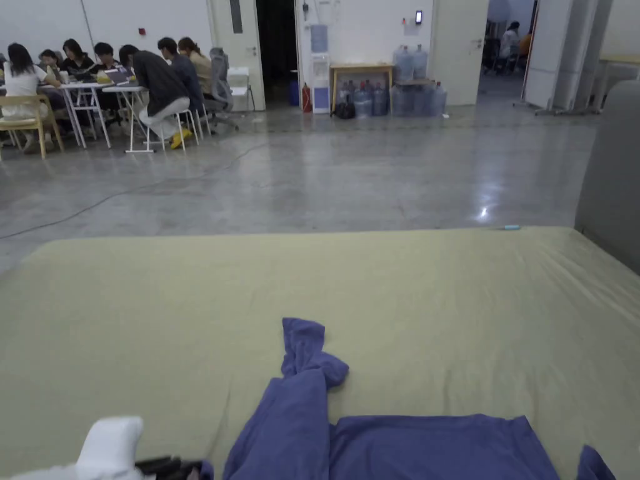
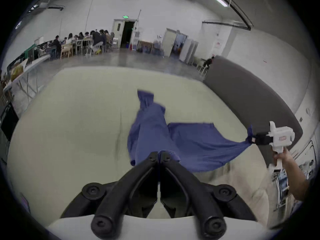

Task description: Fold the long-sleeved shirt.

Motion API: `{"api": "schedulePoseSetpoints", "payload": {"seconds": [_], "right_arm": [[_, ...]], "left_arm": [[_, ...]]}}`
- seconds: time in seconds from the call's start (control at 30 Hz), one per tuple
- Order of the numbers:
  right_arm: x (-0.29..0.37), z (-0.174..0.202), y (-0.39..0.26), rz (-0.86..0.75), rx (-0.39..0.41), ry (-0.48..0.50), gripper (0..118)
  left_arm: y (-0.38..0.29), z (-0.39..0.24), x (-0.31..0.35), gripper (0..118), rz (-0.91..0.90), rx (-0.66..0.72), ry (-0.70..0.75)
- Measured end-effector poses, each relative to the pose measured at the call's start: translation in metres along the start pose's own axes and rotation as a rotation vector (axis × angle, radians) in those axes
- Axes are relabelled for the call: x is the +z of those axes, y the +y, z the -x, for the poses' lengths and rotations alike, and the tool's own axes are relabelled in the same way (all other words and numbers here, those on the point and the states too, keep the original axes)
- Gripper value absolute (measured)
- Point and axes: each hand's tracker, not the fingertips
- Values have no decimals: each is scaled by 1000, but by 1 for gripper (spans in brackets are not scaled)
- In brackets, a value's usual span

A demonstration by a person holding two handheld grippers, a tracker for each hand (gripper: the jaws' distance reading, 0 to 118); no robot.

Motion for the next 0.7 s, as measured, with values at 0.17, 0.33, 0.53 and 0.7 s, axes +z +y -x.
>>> {"api": "schedulePoseSetpoints", "payload": {"seconds": [0.17, 0.33, 0.53, 0.7], "right_arm": [[20, -4, -84, 105, -37, -1, 6], [35, 0, -144, 187, -75, -15, 6], [27, -9, -193, 320, -113, -13, 6], [10, 0, -202, 407, -84, -64, 6]], "left_arm": [[-86, 5, 28, 0, 142, 30, 33], [-142, 6, 58, 0, 241, 88, 29], [-181, 9, 71, 0, 286, 137, 20], [-213, 11, 47, 0, 416, 133, 64]]}}
